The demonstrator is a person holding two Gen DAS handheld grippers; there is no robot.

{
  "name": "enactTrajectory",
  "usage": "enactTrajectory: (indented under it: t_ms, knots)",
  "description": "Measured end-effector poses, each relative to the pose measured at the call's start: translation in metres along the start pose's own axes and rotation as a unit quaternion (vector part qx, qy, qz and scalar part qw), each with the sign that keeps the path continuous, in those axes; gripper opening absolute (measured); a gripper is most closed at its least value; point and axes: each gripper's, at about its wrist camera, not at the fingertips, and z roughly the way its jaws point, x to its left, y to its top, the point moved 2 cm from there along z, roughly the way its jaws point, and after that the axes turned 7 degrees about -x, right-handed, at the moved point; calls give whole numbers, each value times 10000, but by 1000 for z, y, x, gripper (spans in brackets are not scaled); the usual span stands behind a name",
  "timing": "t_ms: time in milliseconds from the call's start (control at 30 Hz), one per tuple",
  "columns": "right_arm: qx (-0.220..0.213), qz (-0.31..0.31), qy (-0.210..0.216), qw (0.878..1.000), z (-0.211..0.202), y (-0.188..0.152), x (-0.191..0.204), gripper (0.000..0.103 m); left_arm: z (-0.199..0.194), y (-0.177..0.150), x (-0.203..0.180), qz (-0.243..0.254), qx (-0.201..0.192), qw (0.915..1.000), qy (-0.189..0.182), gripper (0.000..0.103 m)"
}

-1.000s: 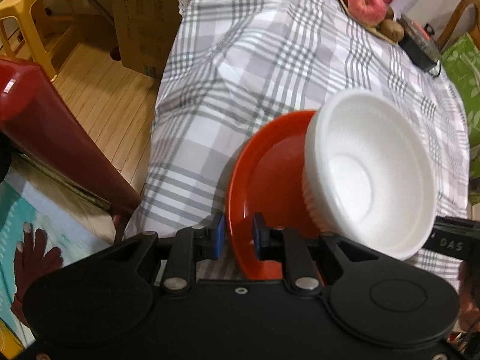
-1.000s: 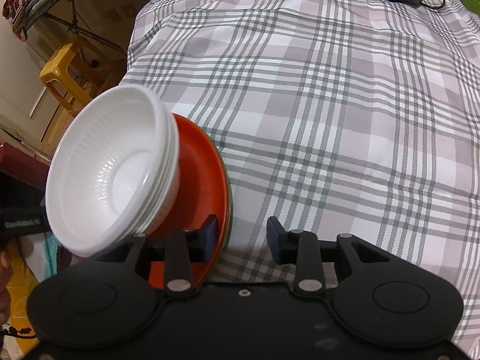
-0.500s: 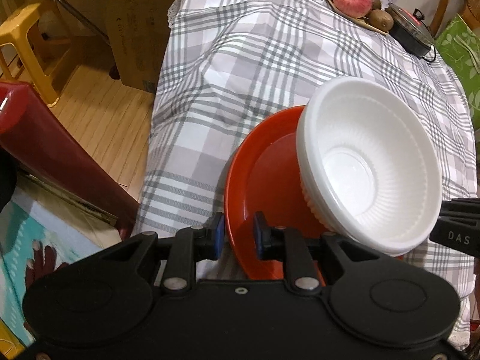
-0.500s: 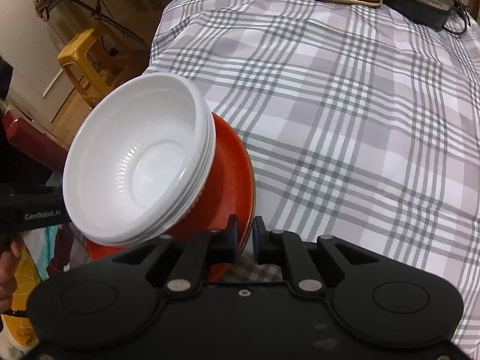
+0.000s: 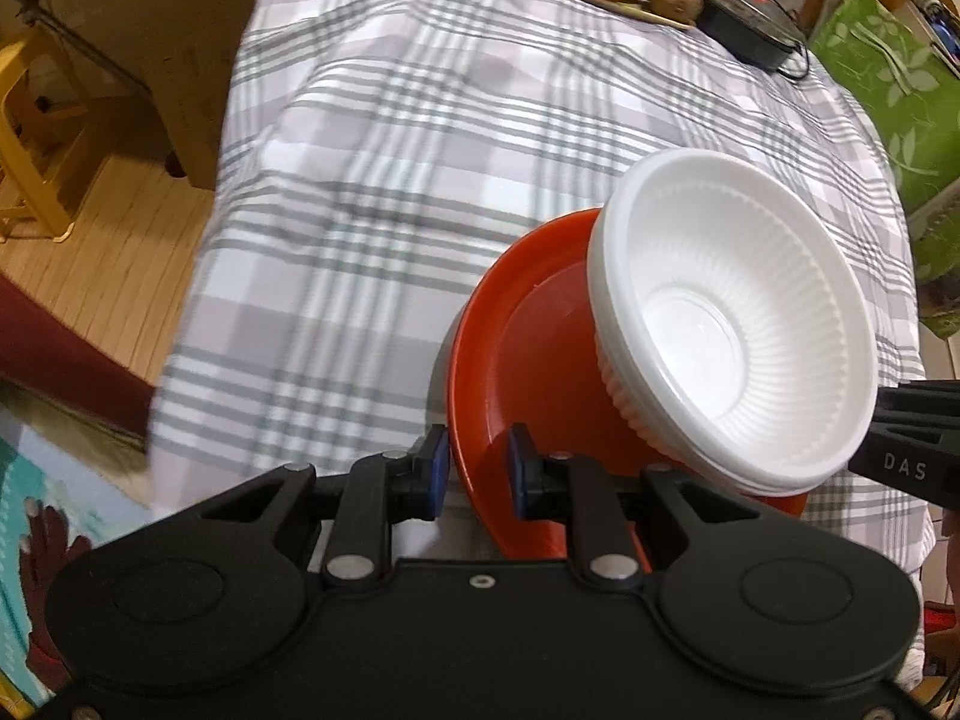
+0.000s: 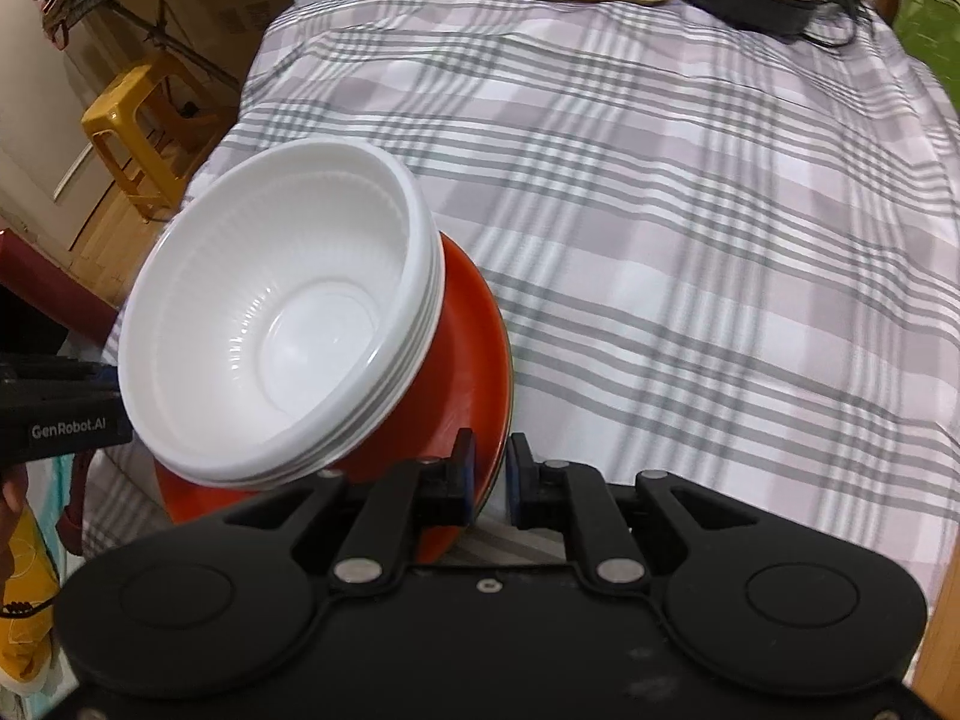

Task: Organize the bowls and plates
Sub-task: 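Lower the white bowls onto the orange plate and open the left tool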

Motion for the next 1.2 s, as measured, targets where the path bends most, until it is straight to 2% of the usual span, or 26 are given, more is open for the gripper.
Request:
enactTrajectory:
  t_ms: [300, 533, 733, 767, 867, 1033, 1200]
  knots:
    - [-96, 282, -176, 9994, -5, -7, -43, 13, 11, 3, -40, 228, 20, 9997, 2, 27]
    - [-214, 340, -160, 9991, -6, -13, -48, 15, 10, -2, -50, 375, -113, 9989, 250, 27]
    - [-345, 539, -222, 9977, -15, -22, -46, 18, 2, -12, -48, 143, -103, 9995, 257, 26]
    - [-398, 569, -234, 9973, -19, -25, -46, 21, -1, -15, -48, 114, -125, 9994, 286, 26]
    - [-546, 710, -313, 9955, -32, -35, -46, 31, -13, -23, -48, 49, -275, 9991, 307, 27]
    - [-884, 932, -318, 9912, -61, -56, -40, 33, -42, -39, -60, 139, -675, 9965, 466, 26]
    - [-1397, 989, -362, 9846, -97, -82, -28, 38, -67, -58, -78, 346, -1053, 9921, 592, 26]
